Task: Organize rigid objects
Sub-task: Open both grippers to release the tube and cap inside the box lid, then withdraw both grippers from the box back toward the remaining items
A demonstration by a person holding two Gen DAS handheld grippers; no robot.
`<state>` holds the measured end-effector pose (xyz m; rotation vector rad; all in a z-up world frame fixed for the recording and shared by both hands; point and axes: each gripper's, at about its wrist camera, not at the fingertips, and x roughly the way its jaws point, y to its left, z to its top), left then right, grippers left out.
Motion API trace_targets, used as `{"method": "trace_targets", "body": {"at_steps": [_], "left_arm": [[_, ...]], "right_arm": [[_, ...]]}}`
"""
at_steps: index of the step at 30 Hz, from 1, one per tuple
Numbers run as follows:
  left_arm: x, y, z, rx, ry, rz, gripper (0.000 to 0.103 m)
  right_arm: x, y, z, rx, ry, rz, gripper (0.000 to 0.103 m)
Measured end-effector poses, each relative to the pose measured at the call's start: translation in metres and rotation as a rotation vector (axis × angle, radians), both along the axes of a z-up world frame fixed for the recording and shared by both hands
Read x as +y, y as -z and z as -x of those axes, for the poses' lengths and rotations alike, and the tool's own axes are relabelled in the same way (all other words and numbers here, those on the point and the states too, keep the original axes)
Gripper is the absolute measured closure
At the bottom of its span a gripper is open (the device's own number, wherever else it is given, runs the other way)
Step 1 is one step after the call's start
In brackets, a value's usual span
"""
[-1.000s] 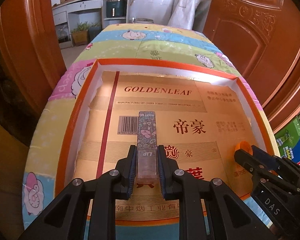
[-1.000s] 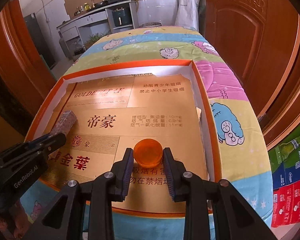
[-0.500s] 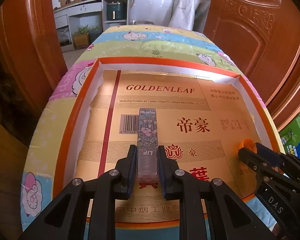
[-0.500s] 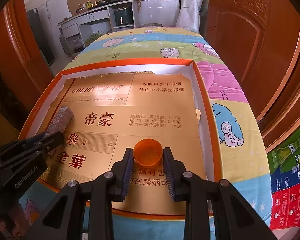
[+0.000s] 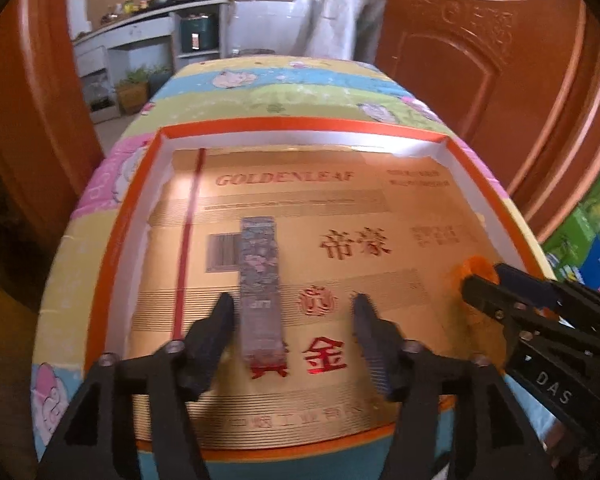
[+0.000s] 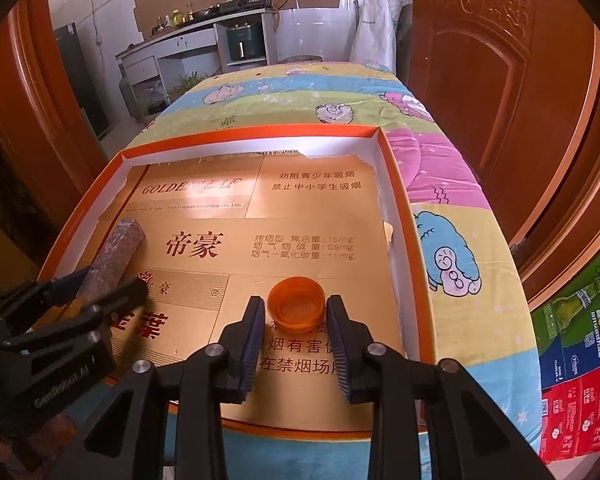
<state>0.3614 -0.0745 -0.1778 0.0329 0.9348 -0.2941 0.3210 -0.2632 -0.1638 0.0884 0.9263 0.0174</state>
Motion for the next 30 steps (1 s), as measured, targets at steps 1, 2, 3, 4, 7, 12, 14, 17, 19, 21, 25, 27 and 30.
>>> {"method": "trace_targets", "body": {"at_steps": [1,2,3,4,7,12,14,17,19,21,25,27,30], "left_arm": [[-0.002,0.0,0.0,-0.001,0.0,-0.014,0.031],[-0.003,0.0,0.002,-0.006,-0.01,-0.035,0.031],[-0.003,-0.001,0.004,-0.015,-0.019,-0.048,0.031],[-0.003,-0.003,0.006,-0.028,-0.032,-0.053,0.031],[0.002,-0.01,0.012,-0.057,-0.071,-0.042,0.031],[0.013,-0.028,0.024,-0.101,-0.105,-0.016,0.031],[0.017,-0.034,0.028,-0.11,-0.119,-0.01,0.031],[0.022,-0.045,0.036,-0.129,-0.137,-0.003,0.031],[0.024,-0.053,0.043,-0.147,-0.148,-0.008,0.031],[0.027,-0.059,0.051,-0.159,-0.155,-0.01,0.031],[0.034,-0.069,0.068,-0.163,-0.148,0.036,0.031],[0.037,-0.073,0.076,-0.164,-0.146,0.052,0.031],[0.041,-0.078,0.089,-0.173,-0.148,0.052,0.031]], "right_arm": [[-0.001,-0.001,0.0,-0.002,0.001,-0.003,0.061],[-0.001,-0.001,0.001,-0.006,0.003,-0.007,0.057],[-0.002,-0.002,0.002,-0.01,0.005,-0.009,0.057],[-0.002,-0.004,0.003,-0.016,0.008,-0.013,0.057],[-0.003,-0.01,0.008,-0.038,0.011,-0.025,0.057],[-0.003,-0.02,0.017,-0.064,0.01,-0.024,0.057],[-0.002,-0.024,0.022,-0.072,0.01,-0.027,0.057],[-0.003,-0.028,0.029,-0.078,0.012,-0.032,0.057],[-0.003,-0.031,0.035,-0.081,0.011,-0.041,0.057],[-0.003,-0.034,0.041,-0.085,0.013,-0.042,0.057],[-0.001,-0.041,0.054,-0.096,0.011,-0.044,0.057],[0.0,-0.046,0.063,-0.107,0.008,-0.038,0.057],[0.005,-0.051,0.076,-0.122,0.002,-0.02,0.057]]}}
